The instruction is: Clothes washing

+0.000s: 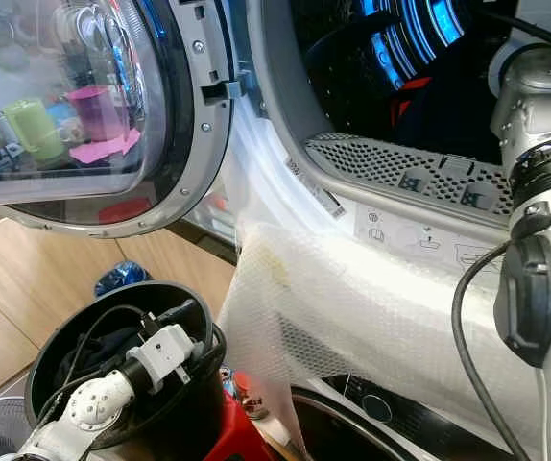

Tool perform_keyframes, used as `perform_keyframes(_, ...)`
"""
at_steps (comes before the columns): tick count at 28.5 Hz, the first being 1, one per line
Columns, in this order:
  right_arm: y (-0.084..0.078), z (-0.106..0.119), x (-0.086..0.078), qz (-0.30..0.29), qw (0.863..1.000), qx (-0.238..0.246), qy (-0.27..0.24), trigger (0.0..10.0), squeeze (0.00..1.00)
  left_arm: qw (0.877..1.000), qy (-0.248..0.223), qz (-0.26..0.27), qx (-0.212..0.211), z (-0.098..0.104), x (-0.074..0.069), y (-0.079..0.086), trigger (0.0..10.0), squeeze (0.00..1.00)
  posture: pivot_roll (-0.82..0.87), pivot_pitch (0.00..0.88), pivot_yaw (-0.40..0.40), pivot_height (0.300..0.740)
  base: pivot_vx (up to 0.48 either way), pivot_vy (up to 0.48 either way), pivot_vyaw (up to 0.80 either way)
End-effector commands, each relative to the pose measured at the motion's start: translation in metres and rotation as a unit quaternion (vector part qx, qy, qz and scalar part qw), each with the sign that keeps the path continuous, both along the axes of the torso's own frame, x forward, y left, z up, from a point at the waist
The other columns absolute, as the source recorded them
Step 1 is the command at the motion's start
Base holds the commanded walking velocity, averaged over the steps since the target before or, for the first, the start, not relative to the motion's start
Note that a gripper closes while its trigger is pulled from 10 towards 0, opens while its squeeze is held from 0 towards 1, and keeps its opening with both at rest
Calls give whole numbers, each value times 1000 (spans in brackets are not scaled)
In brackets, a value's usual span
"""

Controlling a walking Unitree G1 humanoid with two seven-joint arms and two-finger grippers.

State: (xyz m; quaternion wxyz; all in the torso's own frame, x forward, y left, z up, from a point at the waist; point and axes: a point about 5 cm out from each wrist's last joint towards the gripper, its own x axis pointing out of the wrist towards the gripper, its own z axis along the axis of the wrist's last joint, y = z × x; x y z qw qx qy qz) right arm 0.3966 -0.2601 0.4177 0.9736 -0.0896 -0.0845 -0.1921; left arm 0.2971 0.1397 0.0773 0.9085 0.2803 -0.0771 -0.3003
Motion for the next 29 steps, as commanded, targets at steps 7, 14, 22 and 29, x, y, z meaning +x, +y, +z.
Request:
perform_keyframes(7,-15,21,-12,-11,1000,-2,-26,10000,1000,1000,5,4,8,1,0,9,10000,0,-52,0,162,740,0,0,0)
perform_keyframes(14,-1,25,-9,39,998,40,-36,10000,1000,1000,8,-2,9,2,2,7,10000,0,-68,0,175,740,0,0,0)
perform_keyframes(22,10,31,-8,69,994,67,-49,10000,1000,1000,9,-5,9,2,3,7,10000,0,-69,0,176,740,0,0,0)
perform_keyframes(29,25,43,-8,94,992,66,-61,10000,1000,1000,9,-4,8,2,3,6,10000,0,-77,0,179,740,0,0,0)
